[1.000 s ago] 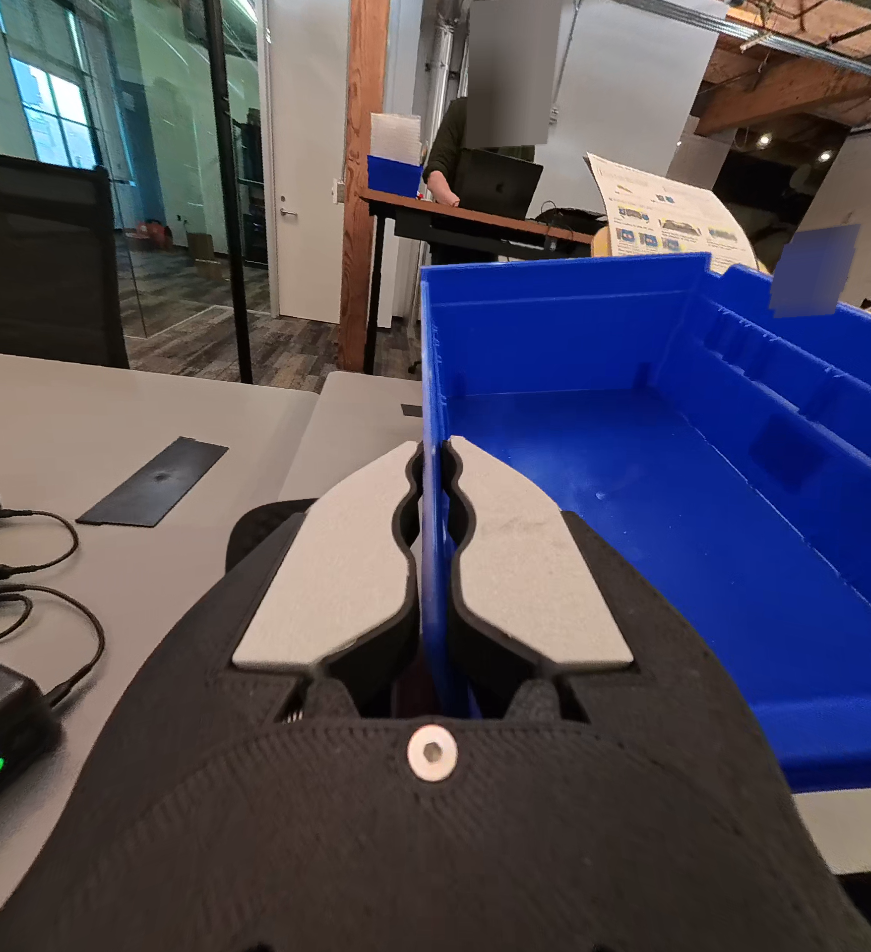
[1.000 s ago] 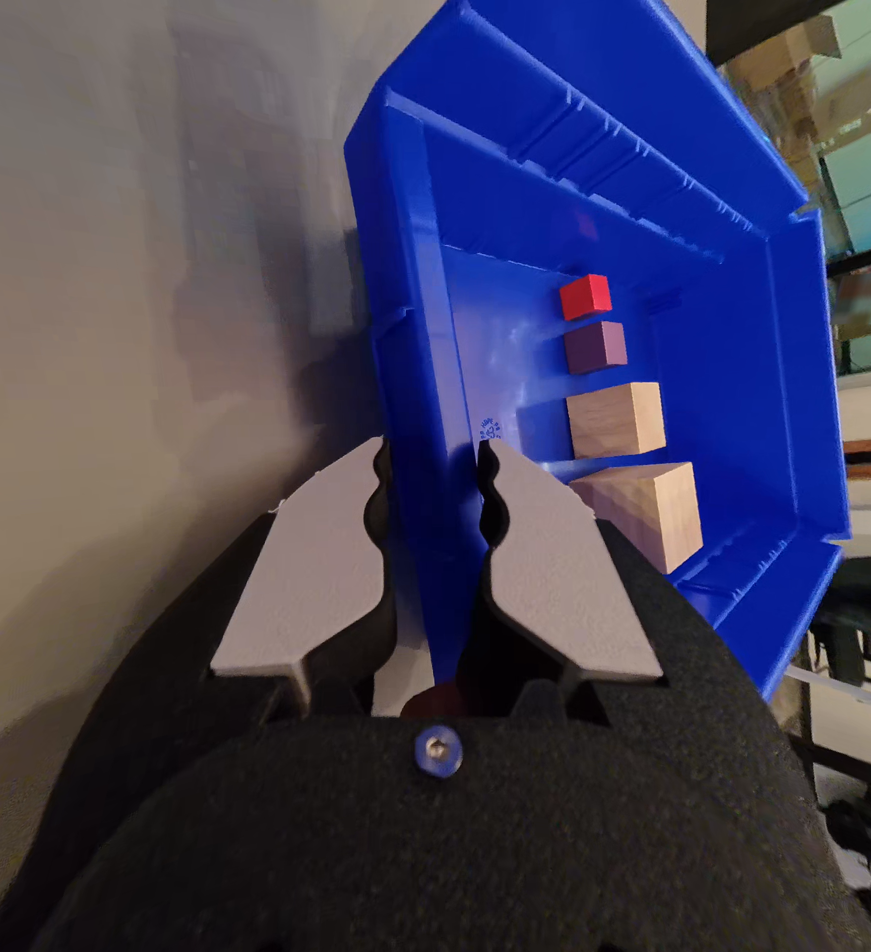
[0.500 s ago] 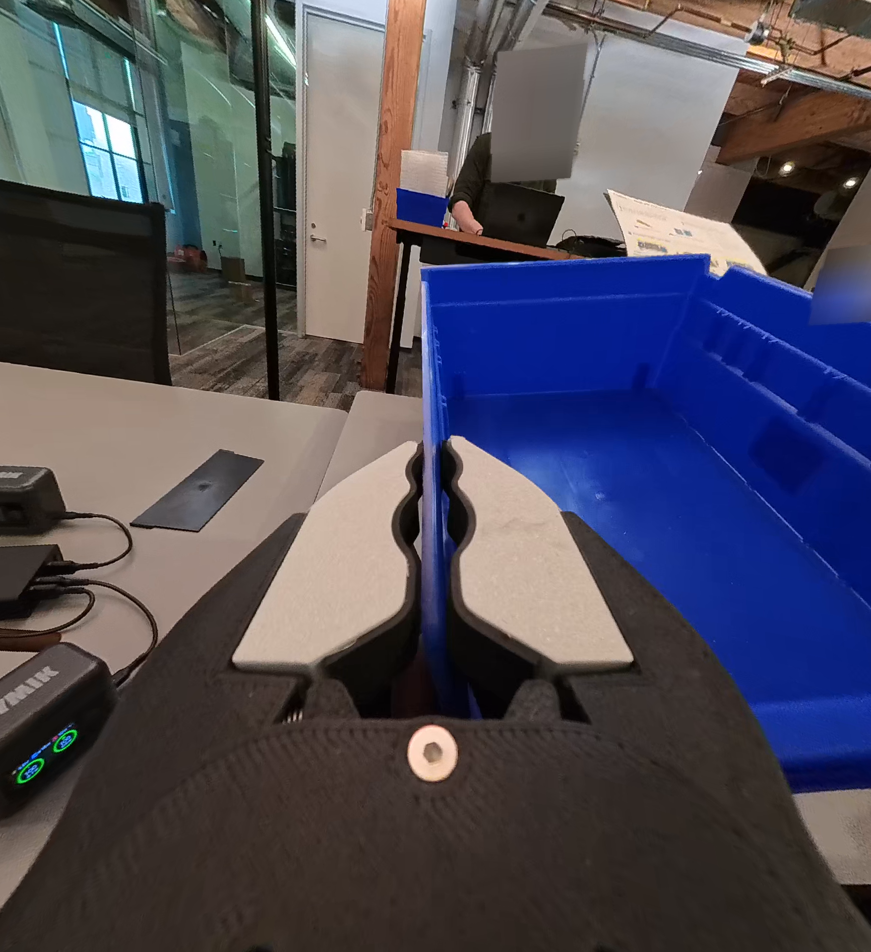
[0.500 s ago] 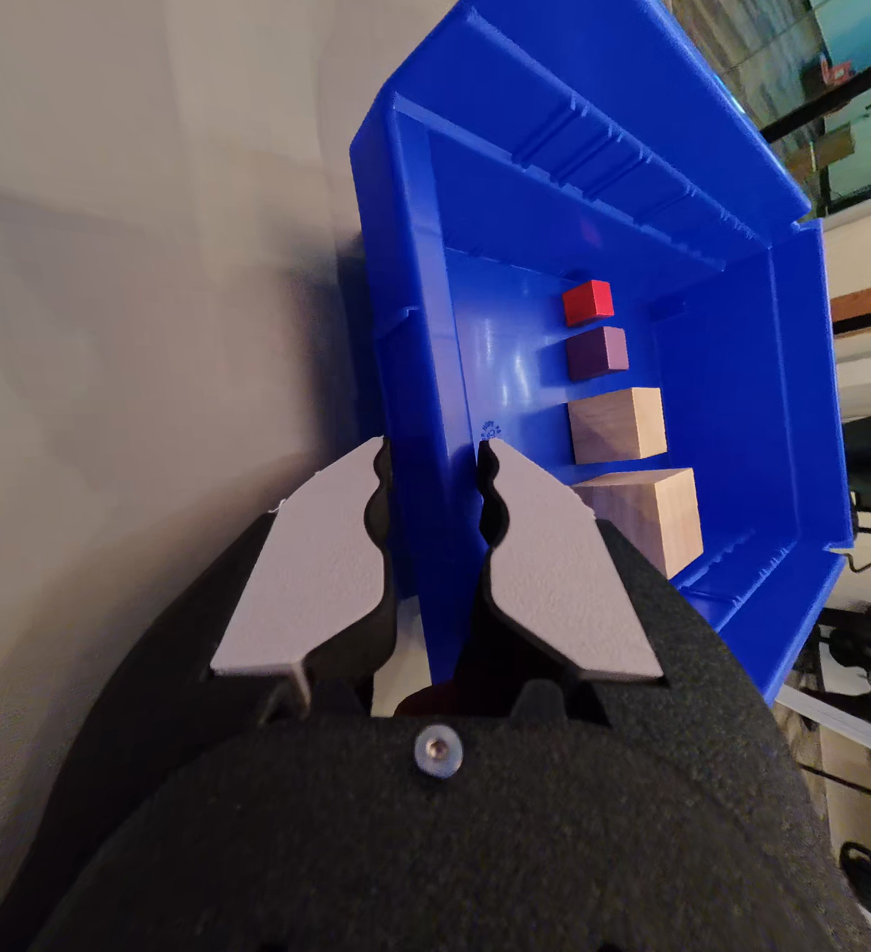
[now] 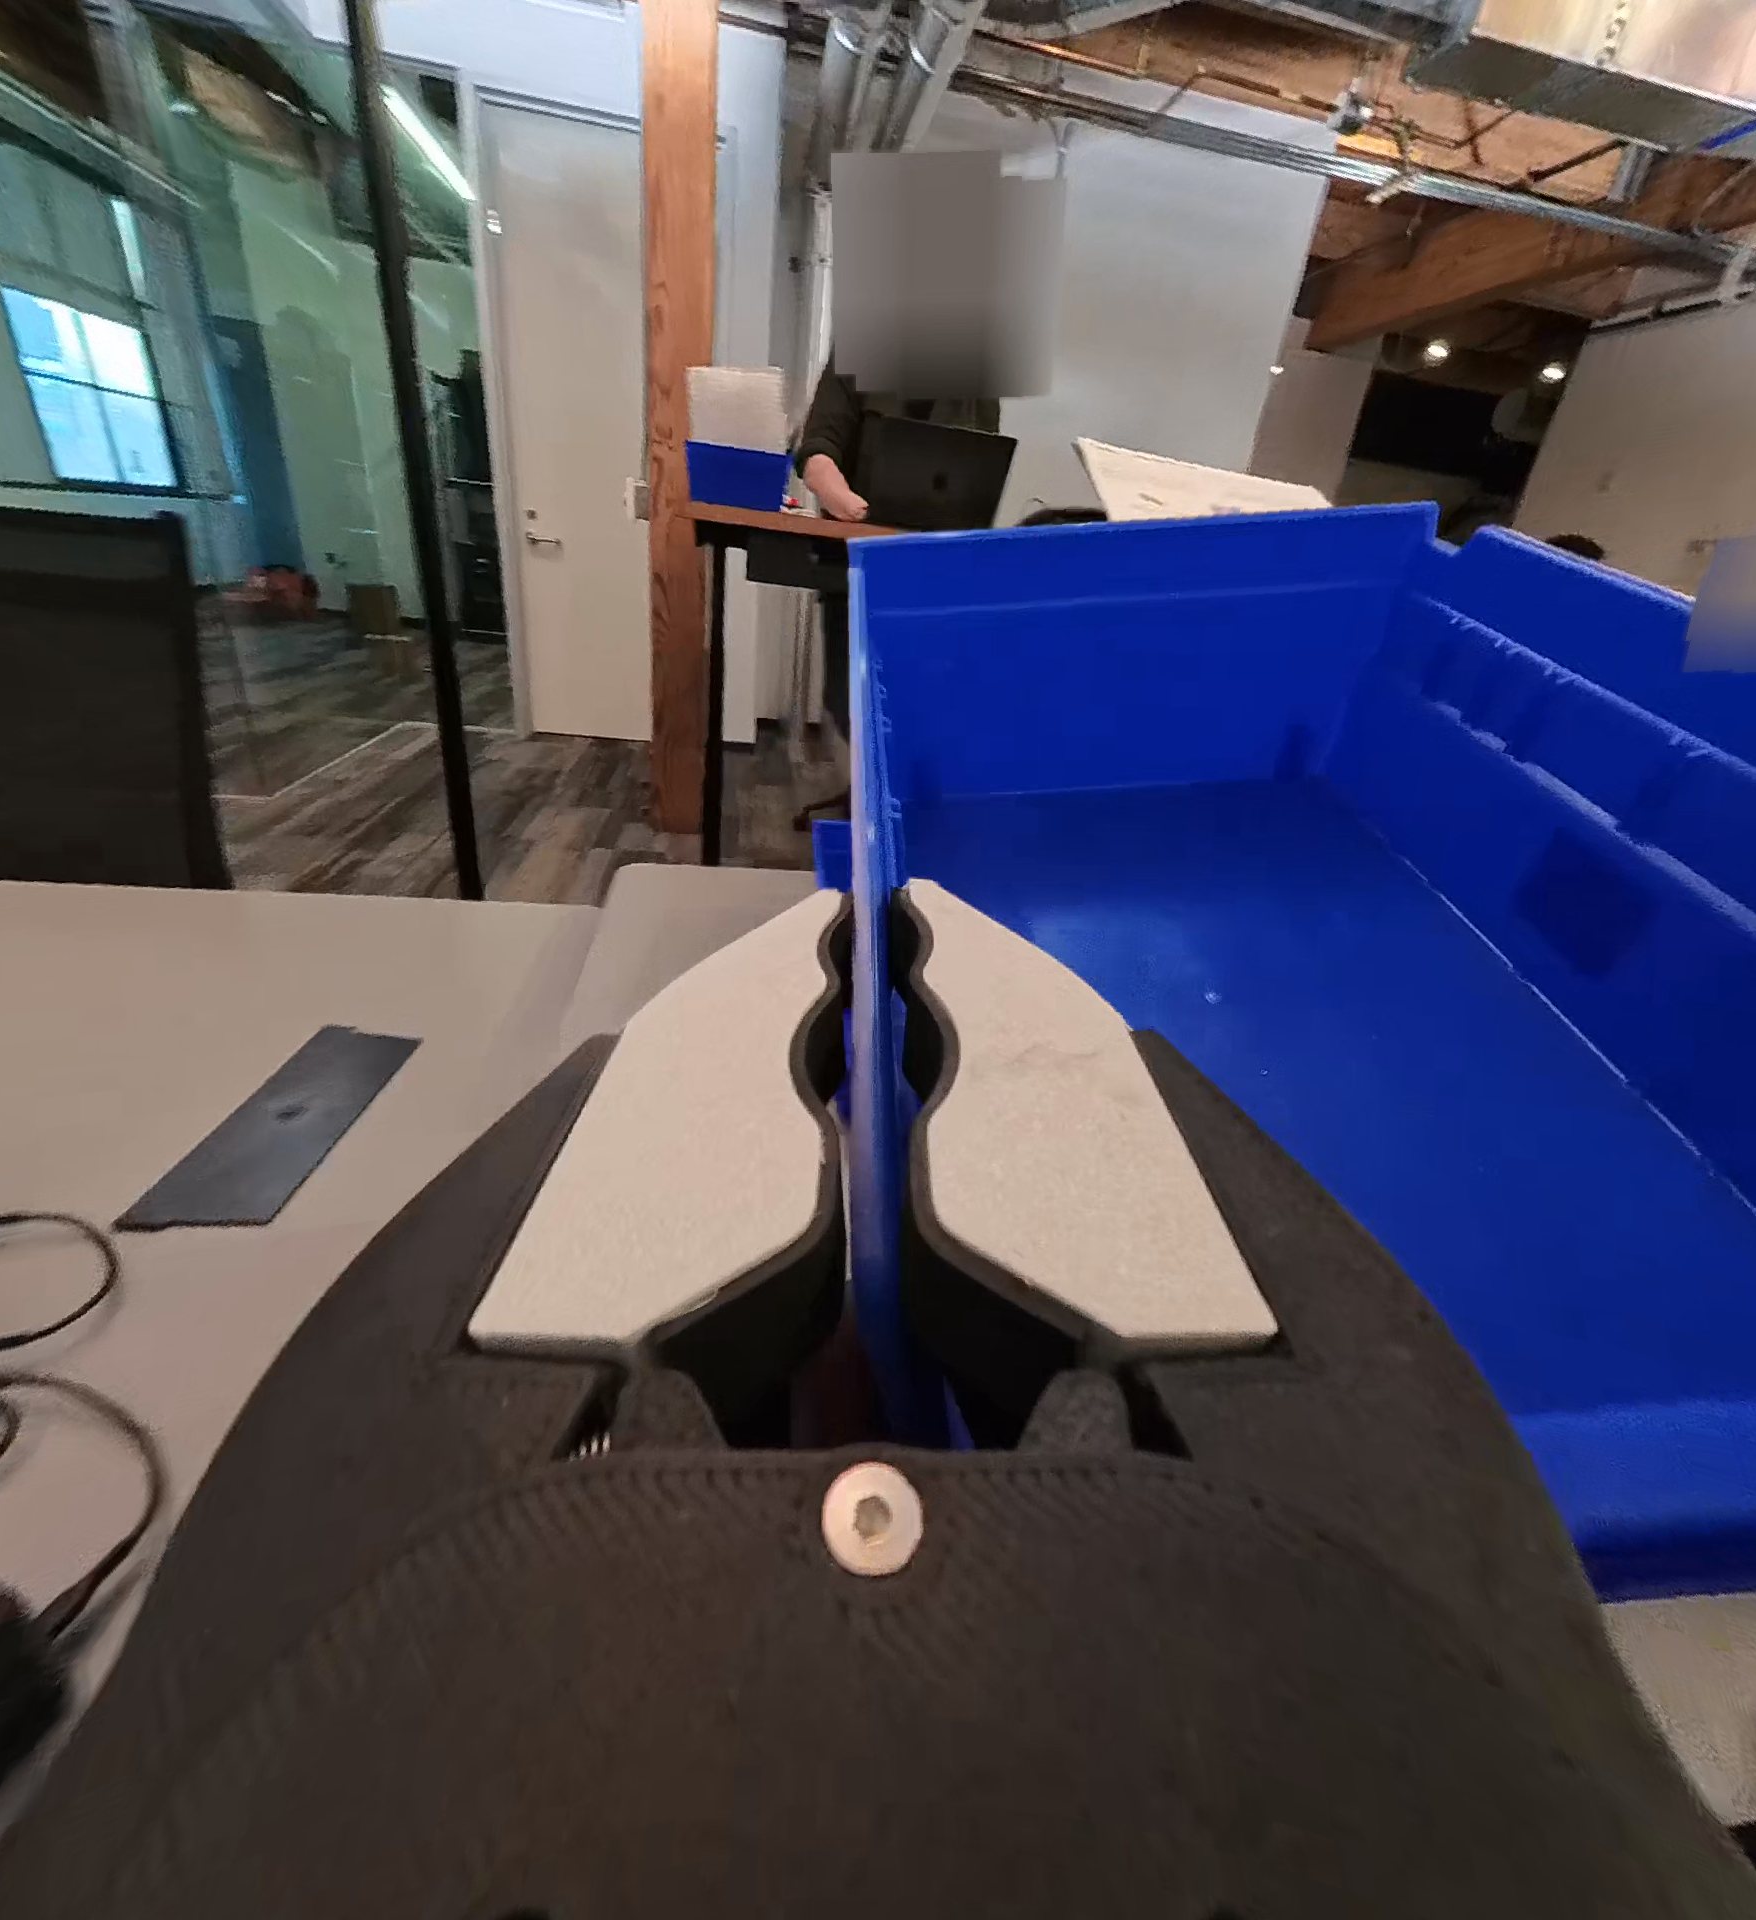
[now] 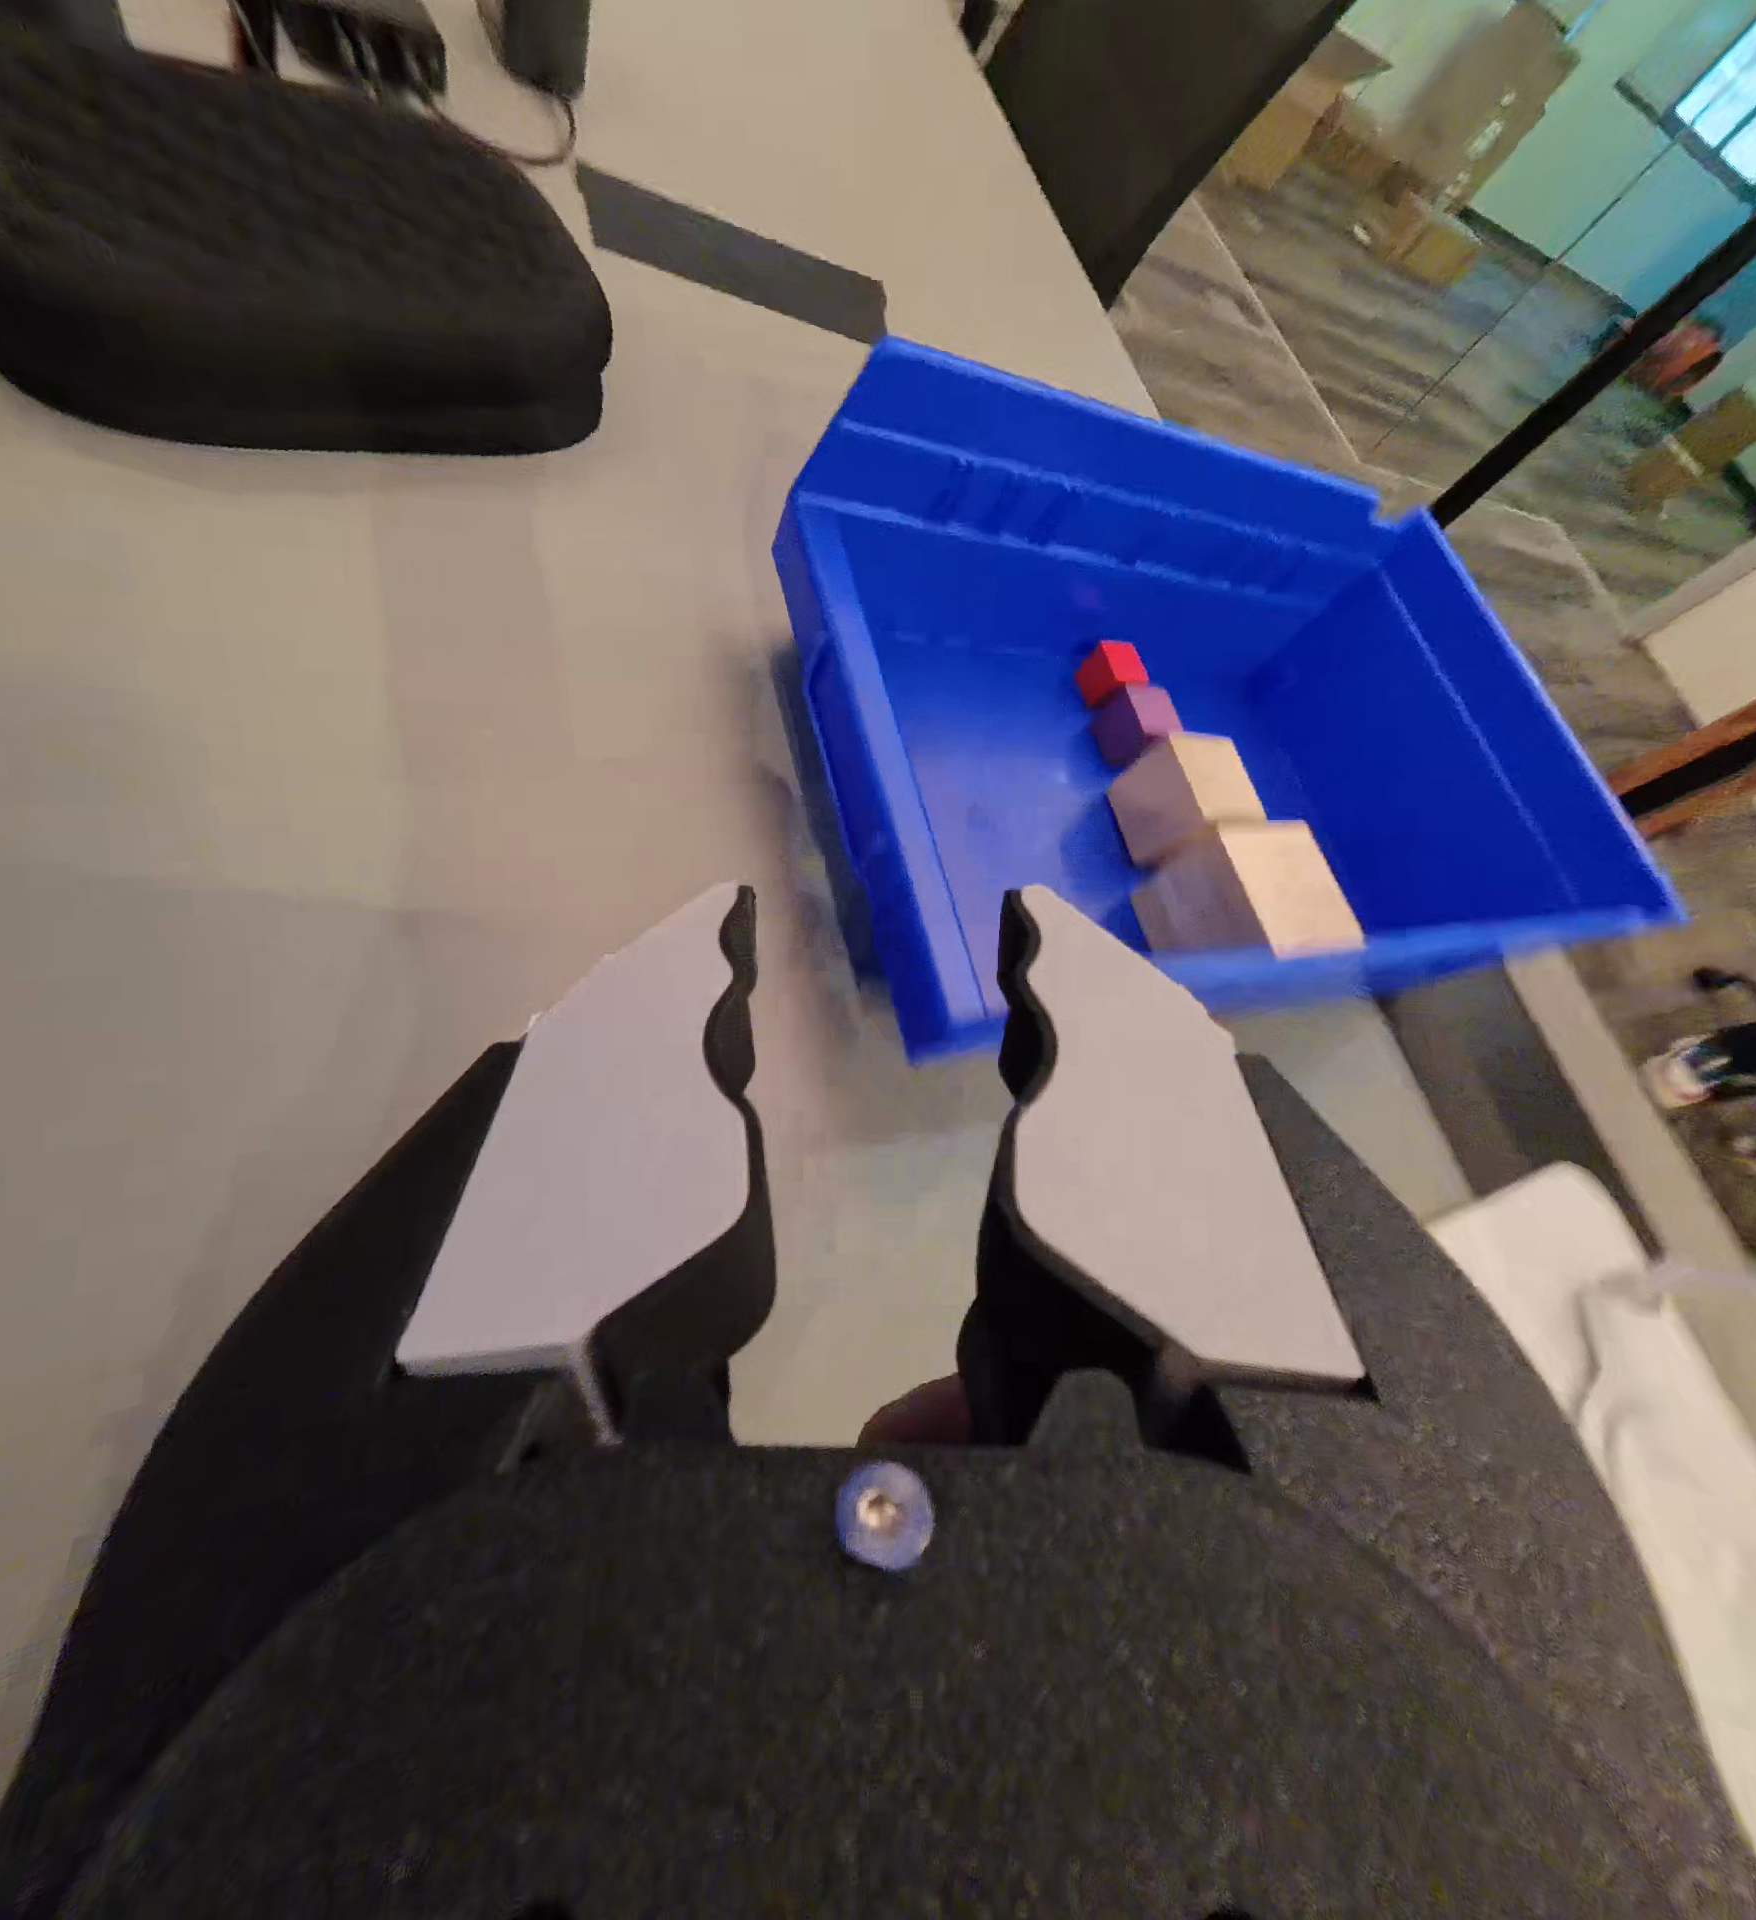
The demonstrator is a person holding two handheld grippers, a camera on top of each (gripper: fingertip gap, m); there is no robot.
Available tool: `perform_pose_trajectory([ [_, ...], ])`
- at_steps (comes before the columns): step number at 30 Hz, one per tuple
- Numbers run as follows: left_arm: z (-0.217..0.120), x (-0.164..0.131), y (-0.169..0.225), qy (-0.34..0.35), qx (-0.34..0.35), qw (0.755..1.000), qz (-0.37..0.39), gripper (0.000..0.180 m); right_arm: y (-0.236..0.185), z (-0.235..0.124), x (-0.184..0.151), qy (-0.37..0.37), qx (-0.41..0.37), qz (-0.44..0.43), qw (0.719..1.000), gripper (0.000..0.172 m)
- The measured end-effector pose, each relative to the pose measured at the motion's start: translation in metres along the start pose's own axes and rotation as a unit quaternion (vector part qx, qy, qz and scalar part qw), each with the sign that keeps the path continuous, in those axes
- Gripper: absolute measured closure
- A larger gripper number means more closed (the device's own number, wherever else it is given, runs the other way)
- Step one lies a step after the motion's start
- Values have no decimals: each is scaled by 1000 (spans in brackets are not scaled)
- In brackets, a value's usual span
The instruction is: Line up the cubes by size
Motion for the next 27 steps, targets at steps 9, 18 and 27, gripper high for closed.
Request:
perform_pose_trajectory([
  [9, 117, -68, 114, -111, -149, 982, -17, 175, 17, -191, -120, 23, -64, 163, 984, 130],
  [18, 223, -197, 240, -222, -227, 948, -31, 175, 24, -342, -215, 10, -232, 299, 926, 129],
  [27, 274, -272, 313, -244, -220, 944, 33, 176, -1, -380, -208, 55, -282, 325, 901, 111],
])
Point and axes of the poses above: each gripper's, where its closed fingertips meet, z out along the fingers, x out of its top, y = z × x across the jaws, the point moved 3 cm from there along -z, back along the fingers, and after that the axes turned 11 degrees about -z, right-handed, at the moved point
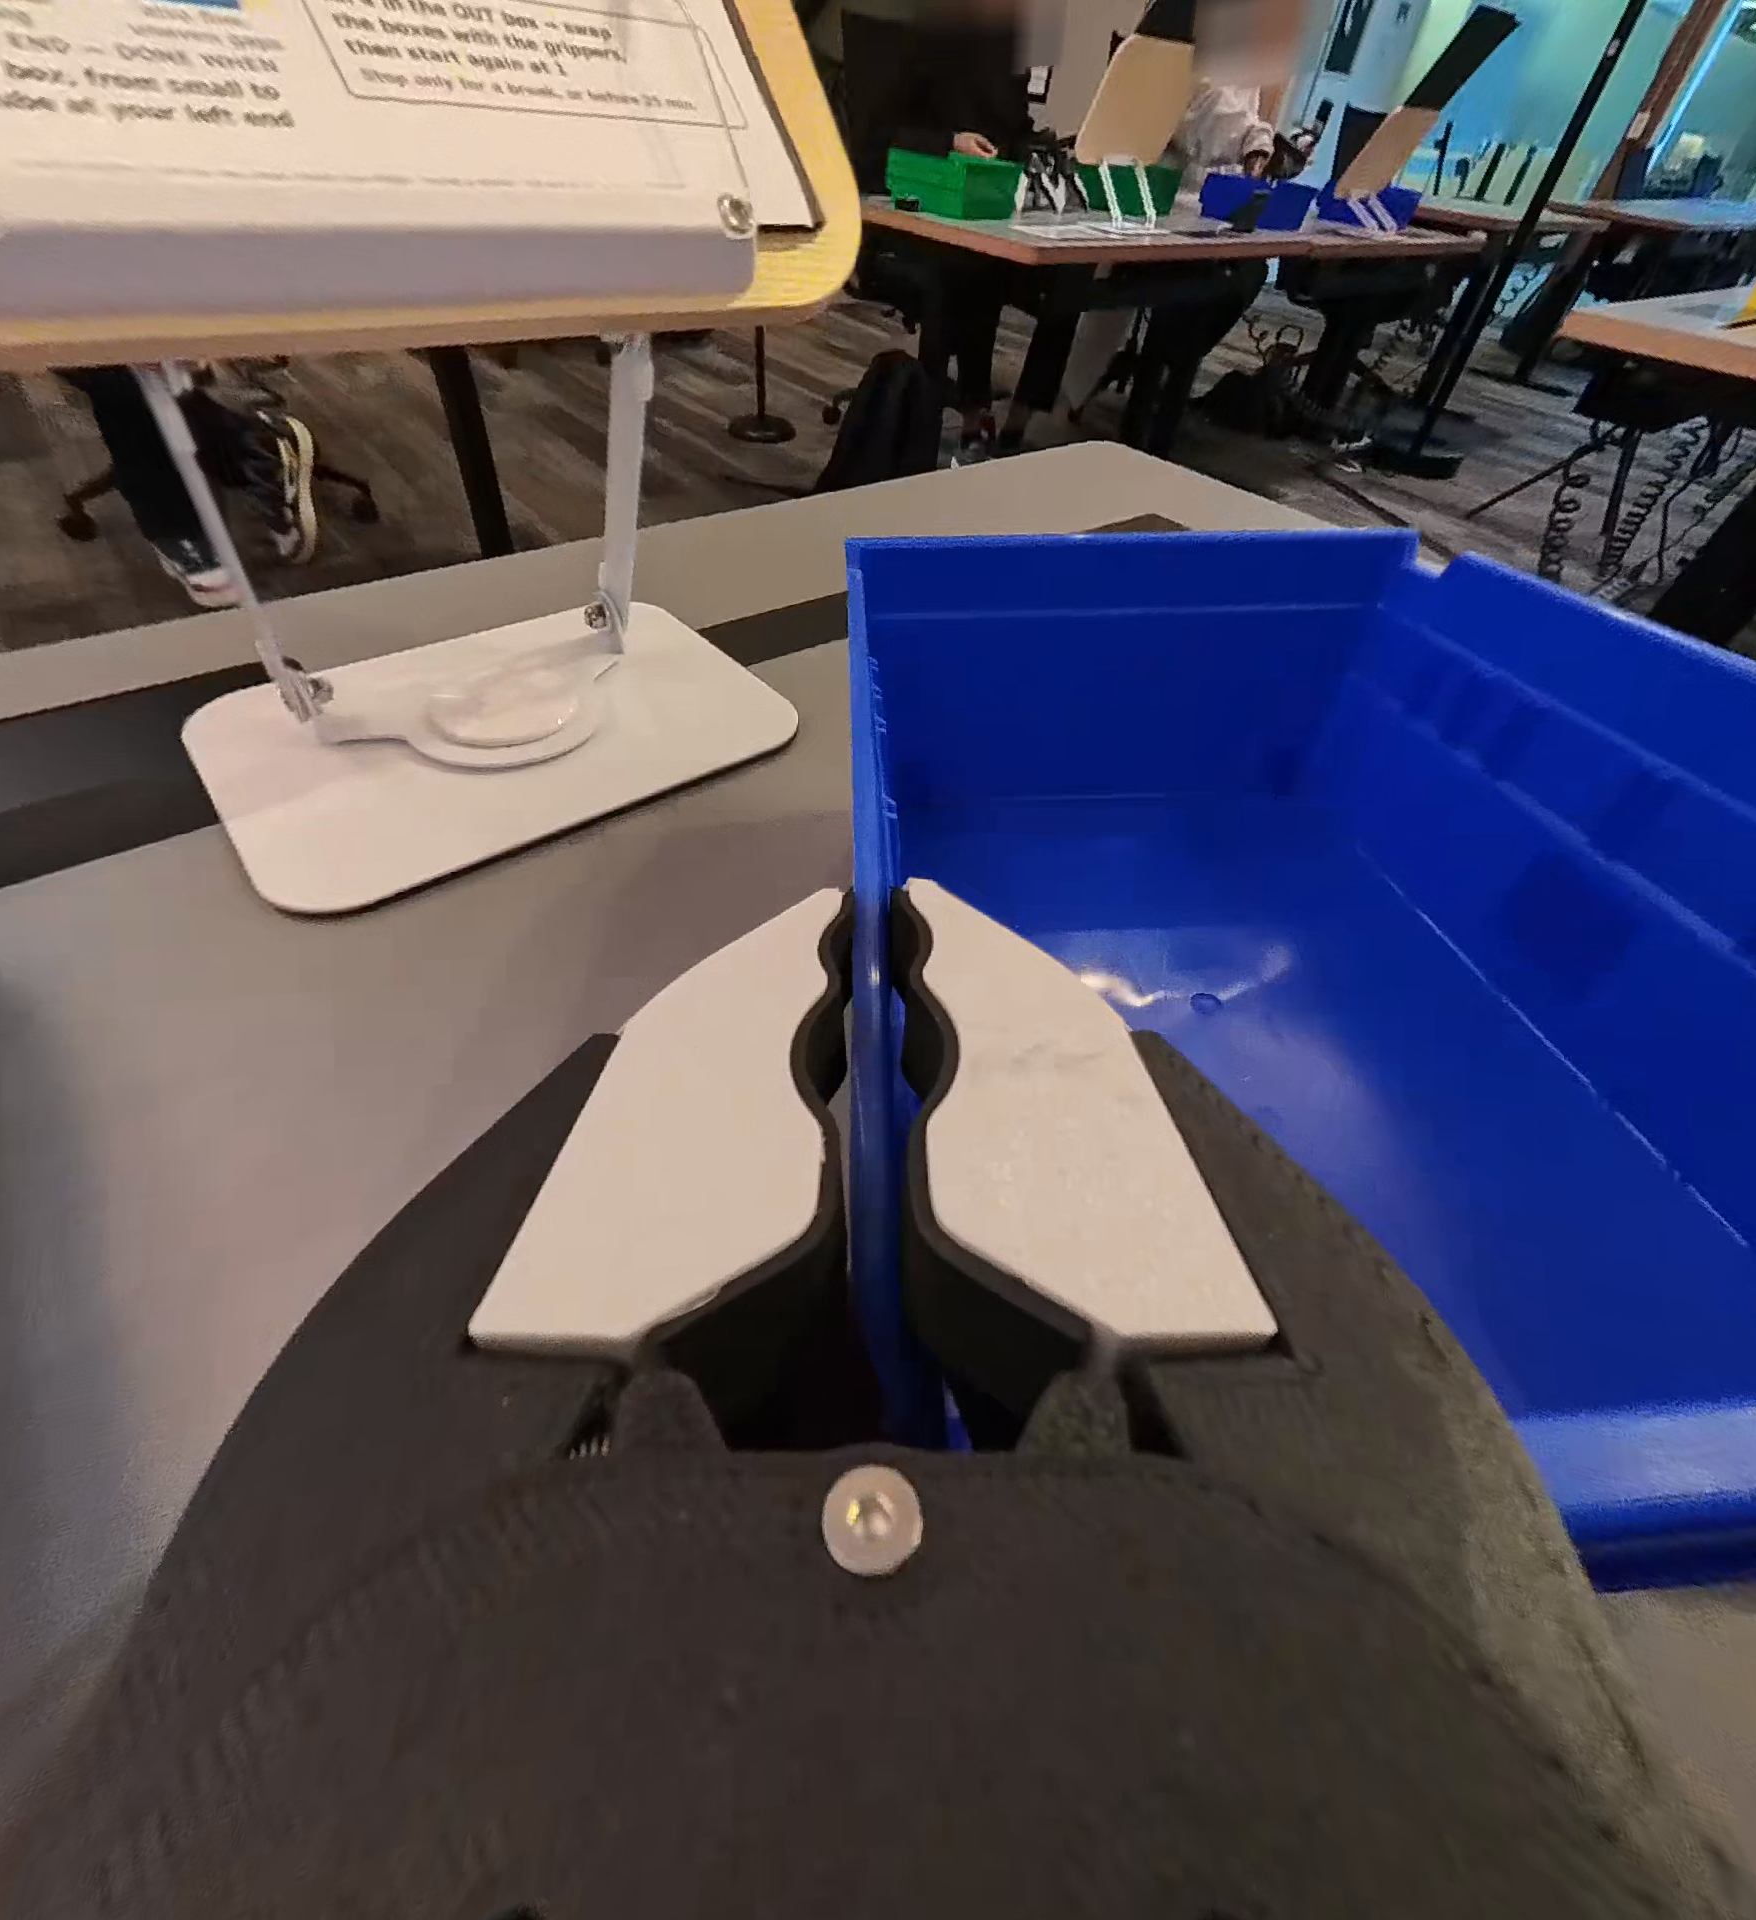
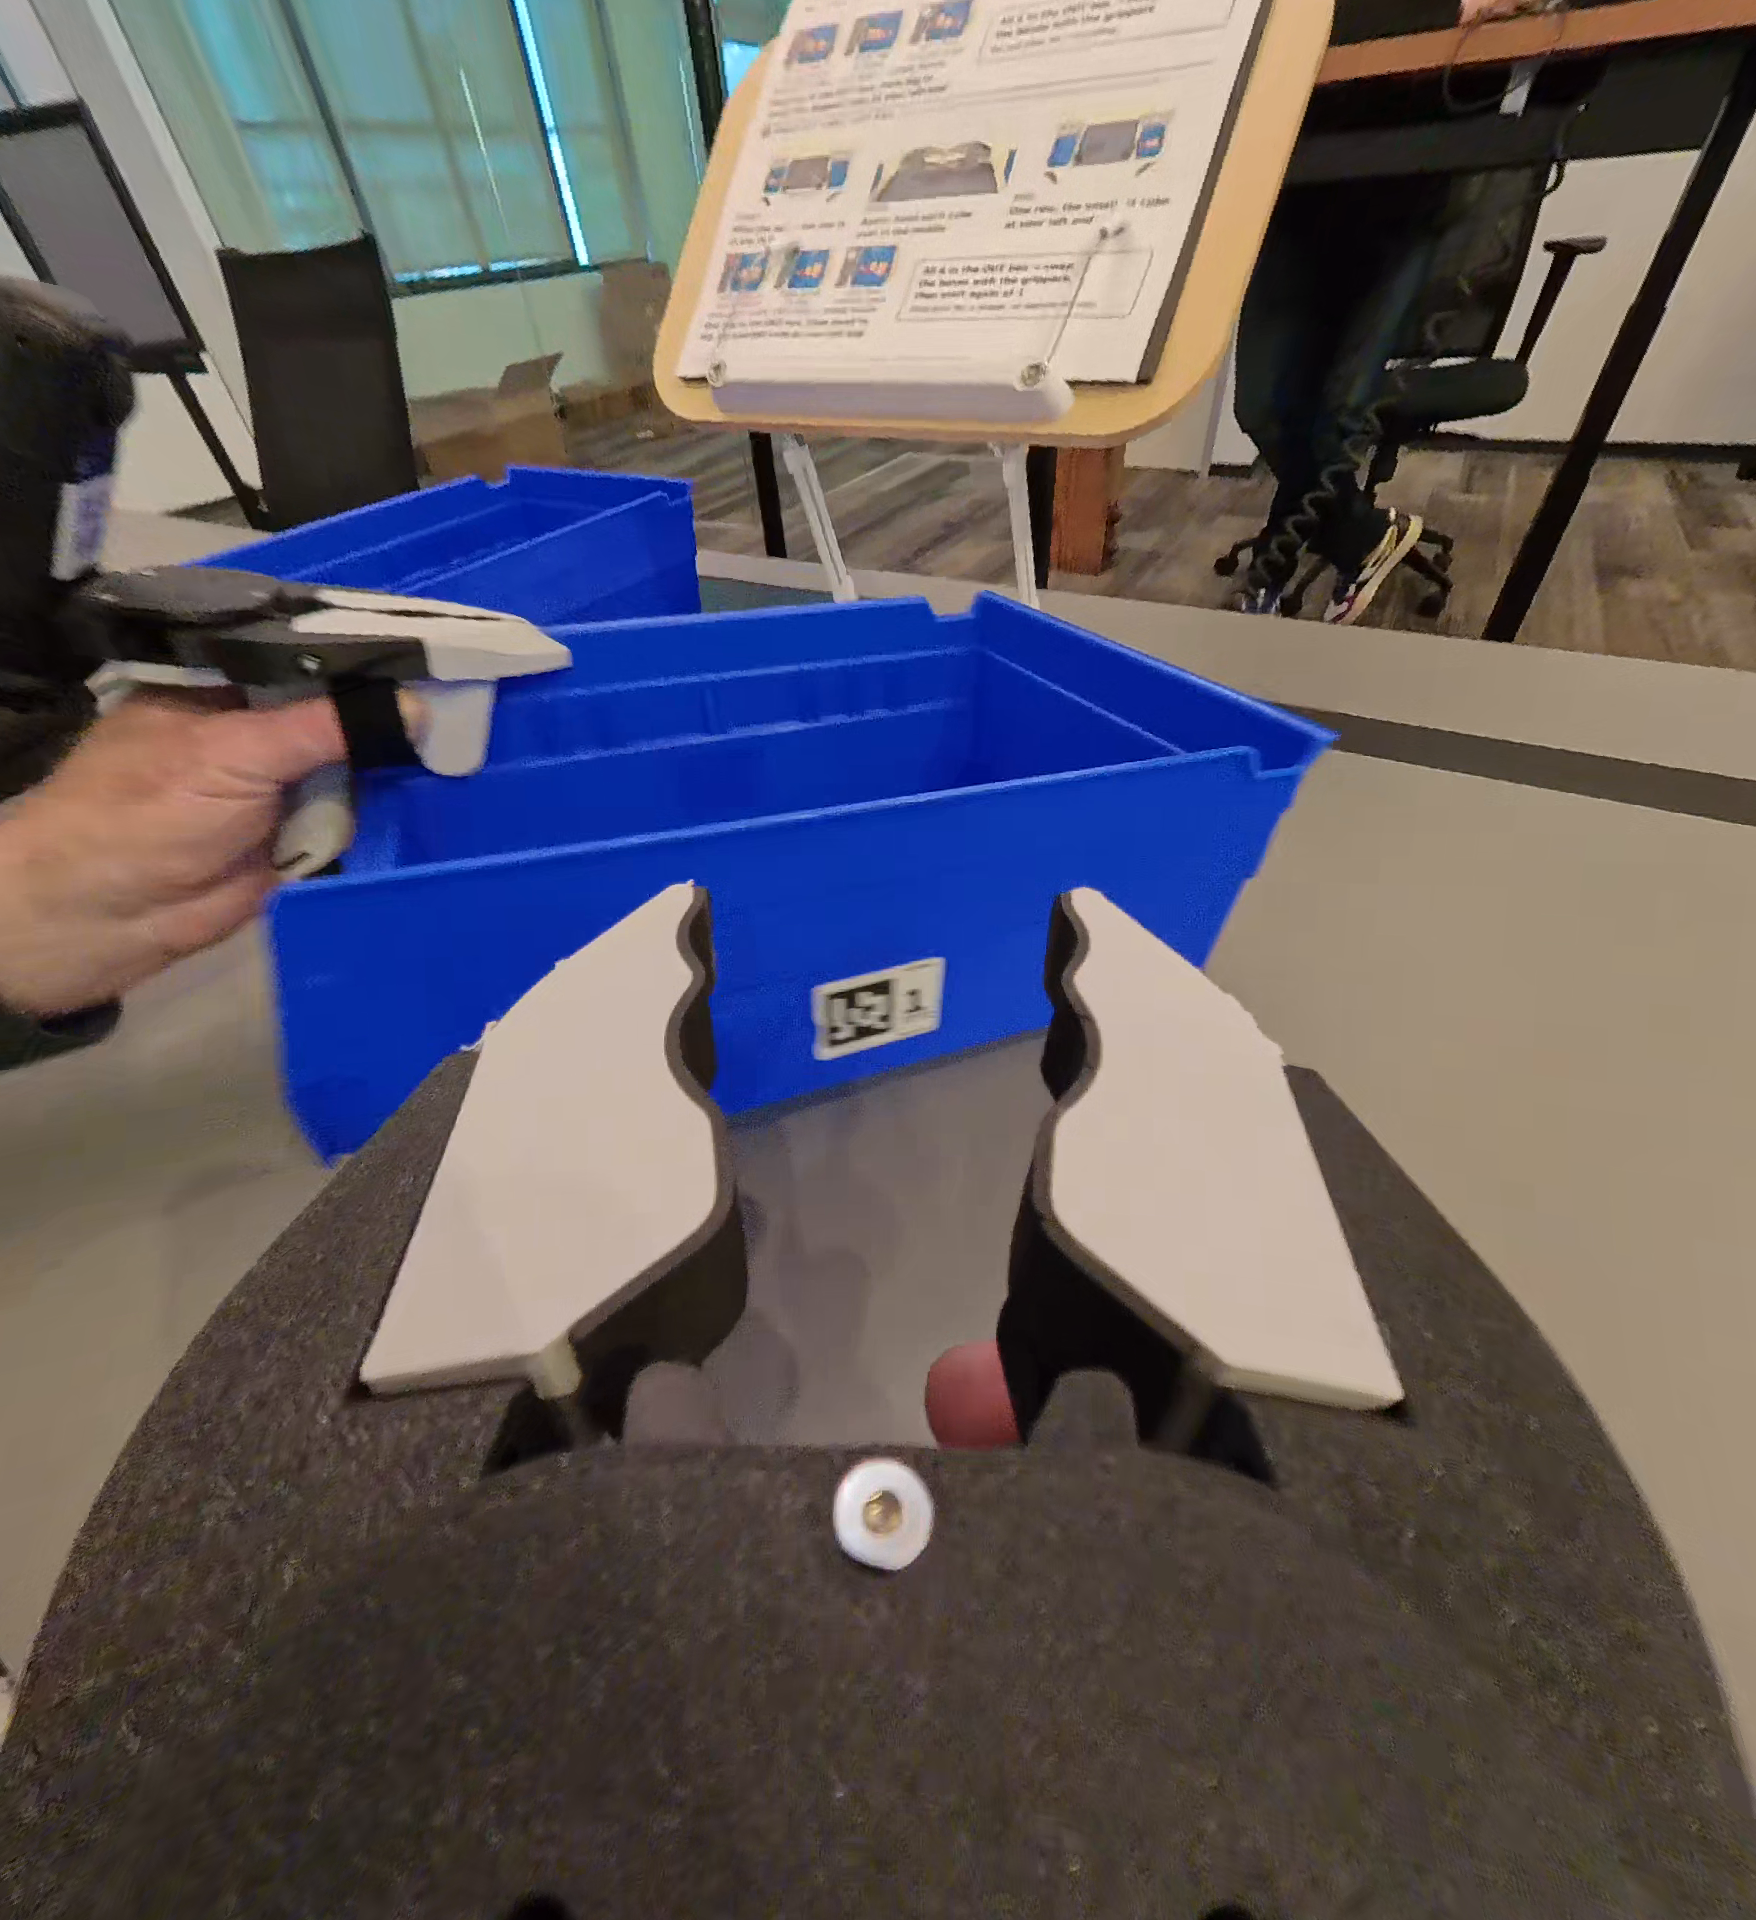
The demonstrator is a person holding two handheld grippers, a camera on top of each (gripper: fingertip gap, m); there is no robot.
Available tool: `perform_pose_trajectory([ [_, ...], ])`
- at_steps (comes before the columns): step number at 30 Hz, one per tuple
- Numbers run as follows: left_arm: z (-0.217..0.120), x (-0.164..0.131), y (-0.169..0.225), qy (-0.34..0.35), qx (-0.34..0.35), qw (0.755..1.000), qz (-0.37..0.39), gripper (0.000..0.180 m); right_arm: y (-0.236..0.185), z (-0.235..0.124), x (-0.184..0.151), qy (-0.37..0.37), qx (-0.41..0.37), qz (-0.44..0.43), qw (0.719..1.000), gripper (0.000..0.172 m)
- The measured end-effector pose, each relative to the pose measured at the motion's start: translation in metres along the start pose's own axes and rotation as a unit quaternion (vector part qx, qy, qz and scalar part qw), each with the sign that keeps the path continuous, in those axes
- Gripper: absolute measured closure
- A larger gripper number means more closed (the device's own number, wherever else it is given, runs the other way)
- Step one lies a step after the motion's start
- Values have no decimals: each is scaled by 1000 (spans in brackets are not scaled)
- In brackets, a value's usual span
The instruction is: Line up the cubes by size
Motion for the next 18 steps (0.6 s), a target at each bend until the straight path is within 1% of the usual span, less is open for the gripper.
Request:
perform_pose_trajectory([
  [3, 16, -1, 7, 8, 10, 1000, 6, 176, -16, 1, -1, 12, 3, 12, 1000, 99],
  [6, 26, -2, 16, 15, 31, 999, 37, 176, -29, 7, -9, 0, -5, 14, 1000, 86],
  [8, 31, -5, 19, 20, 32, 999, 27, 176, -33, 13, -14, -9, -10, 19, 1000, 82],
  [10, 35, -8, 22, 22, 34, 999, 24, 176, -37, 20, -24, -35, -3, 26, 999, 82],
  [13, 39, -14, 28, 20, 28, 999, 13, 176, -33, 29, -37, -65, -11, 8, 998, 85],
  [14, 40, -16, 30, 18, 25, 999, 11, 176, -30, 32, -41, -73, -13, 8, 997, 88],
  [17, 42, -20, 35, 12, 19, 1000, 5, 176, -25, 38, -47, -78, -13, 20, 997, 95],
  [18, 42, -20, 36, 12, 19, 1000, 5, 175, -23, 39, -48, -82, -17, 16, 996, 95],
])
Point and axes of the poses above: each gripper's, where its closed fingertips meet, z out along the fingers, x out of its top, y = z × x across the jaws, the point moved 3 cm from there along -z, back along the fingers, and after that the axes turned 11 degrees about -z, right-handed, at the moved point
